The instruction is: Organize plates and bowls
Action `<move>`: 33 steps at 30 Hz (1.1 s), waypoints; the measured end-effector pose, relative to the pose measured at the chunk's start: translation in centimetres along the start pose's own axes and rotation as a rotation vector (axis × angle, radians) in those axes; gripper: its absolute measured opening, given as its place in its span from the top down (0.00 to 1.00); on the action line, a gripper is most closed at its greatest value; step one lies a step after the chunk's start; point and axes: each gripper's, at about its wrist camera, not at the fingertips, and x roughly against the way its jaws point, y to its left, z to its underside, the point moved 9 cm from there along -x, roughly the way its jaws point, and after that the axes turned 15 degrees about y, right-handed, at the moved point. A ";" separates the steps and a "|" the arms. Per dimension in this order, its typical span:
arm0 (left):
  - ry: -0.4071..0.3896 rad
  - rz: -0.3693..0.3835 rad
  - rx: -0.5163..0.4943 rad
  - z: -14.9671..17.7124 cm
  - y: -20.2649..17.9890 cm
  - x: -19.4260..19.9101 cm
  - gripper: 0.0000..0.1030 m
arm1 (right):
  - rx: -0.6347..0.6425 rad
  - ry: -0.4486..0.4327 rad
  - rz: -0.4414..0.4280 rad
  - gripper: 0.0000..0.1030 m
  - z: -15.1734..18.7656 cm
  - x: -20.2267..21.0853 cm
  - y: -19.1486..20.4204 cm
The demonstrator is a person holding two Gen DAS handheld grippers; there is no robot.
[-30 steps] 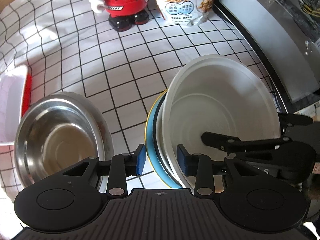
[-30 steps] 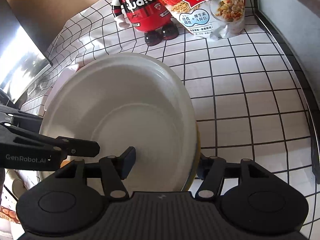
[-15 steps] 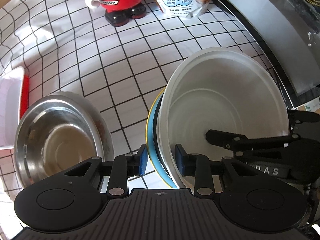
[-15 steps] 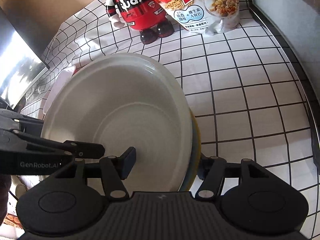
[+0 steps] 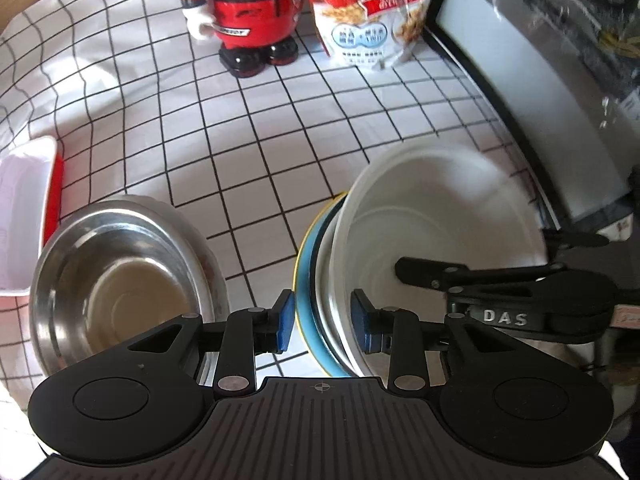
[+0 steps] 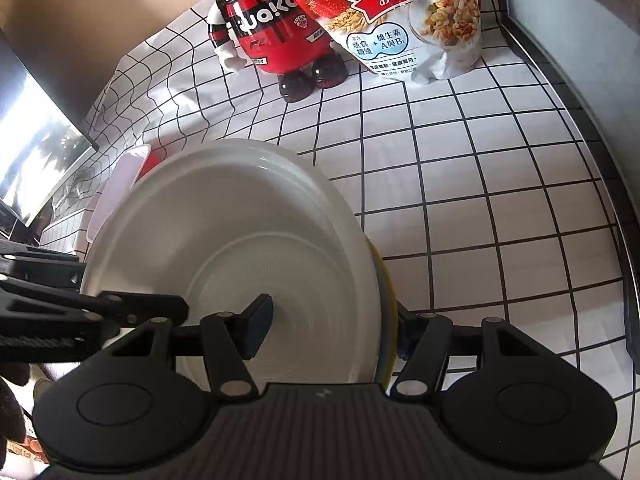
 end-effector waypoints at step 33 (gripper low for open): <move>0.004 -0.042 -0.005 -0.2 -0.2 -0.6 0.66 | -0.002 0.016 -0.011 0.47 0.2 0.0 -0.2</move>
